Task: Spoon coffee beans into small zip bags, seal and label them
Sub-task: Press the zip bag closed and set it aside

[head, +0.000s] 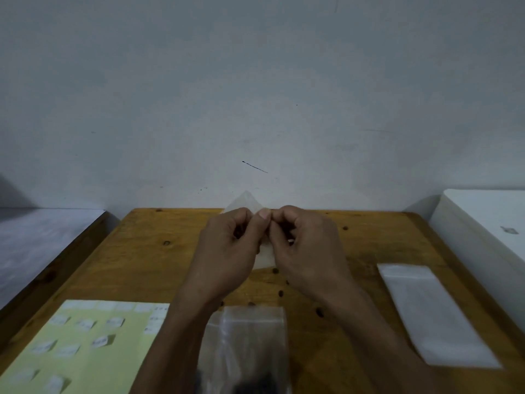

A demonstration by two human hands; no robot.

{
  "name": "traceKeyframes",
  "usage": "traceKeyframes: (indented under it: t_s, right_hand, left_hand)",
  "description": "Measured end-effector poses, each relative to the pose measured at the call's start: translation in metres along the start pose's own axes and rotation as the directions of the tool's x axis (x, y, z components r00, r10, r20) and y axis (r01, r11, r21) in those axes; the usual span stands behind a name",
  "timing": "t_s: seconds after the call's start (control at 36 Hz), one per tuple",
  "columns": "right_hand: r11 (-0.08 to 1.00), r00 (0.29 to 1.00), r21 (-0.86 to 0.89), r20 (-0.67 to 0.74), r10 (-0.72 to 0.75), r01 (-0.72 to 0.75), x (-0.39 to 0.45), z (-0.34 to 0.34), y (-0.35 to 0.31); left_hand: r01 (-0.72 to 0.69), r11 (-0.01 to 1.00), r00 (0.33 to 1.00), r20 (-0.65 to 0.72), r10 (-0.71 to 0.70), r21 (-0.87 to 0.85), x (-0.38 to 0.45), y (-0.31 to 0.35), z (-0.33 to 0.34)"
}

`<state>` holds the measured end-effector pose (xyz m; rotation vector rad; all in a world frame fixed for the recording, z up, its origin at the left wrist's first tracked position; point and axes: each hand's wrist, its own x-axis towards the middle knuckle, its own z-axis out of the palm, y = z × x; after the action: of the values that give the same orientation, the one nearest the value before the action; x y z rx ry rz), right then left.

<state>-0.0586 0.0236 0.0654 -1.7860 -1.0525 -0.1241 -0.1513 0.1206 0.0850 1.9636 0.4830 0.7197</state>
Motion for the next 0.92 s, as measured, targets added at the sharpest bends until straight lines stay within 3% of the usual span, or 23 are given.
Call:
traceKeyframes:
  t_s: [0.25, 0.36, 0.47, 0.58, 0.67, 0.81, 0.92]
  right_hand:
    - [0.985, 0.998, -0.167, -0.059, 0.033, -0.042, -0.006, 0.007, -0.001]
    - [0.969, 0.981, -0.18, -0.131, 0.146, -0.169, 0.001, -0.006, 0.004]
    - [0.968, 0.984, -0.186, -0.087, 0.153, -0.167, 0.004, -0.017, 0.007]
    - [0.995, 0.998, -0.095, 0.052, -0.039, 0.044, -0.002, -0.018, 0.005]
    - [0.974, 0.986, -0.184, 0.129, -0.11, 0.133, -0.004, -0.017, 0.007]
    - [0.978, 0.964, -0.208, 0.252, 0.078, -0.025, 0.0, -0.018, 0.008]
    - [0.988, 0.96, -0.113, 0.25, 0.129, -0.104, 0.002, -0.021, 0.012]
  left_hand:
    - [-0.071, 0.945, 0.991, -0.083, 0.102, 0.32, 0.002, -0.002, 0.007]
    - [-0.05, 0.927, 0.989, -0.109, 0.096, 0.371, 0.002, -0.005, 0.005]
    - [-0.046, 0.922, 0.989, -0.109, 0.095, 0.384, 0.003, -0.008, 0.003]
    - [-0.026, 0.906, 0.99, -0.114, 0.082, 0.421, 0.008, -0.002, -0.003]
    - [0.0, 0.895, 0.993, -0.11, 0.054, 0.446, 0.012, 0.004, -0.01]
    - [-0.001, 0.876, 0.999, -0.042, 0.024, 0.482, 0.011, 0.01, -0.016]
    - [-0.079, 0.923, 0.997, 0.031, 0.072, 0.377, 0.009, 0.011, -0.019]
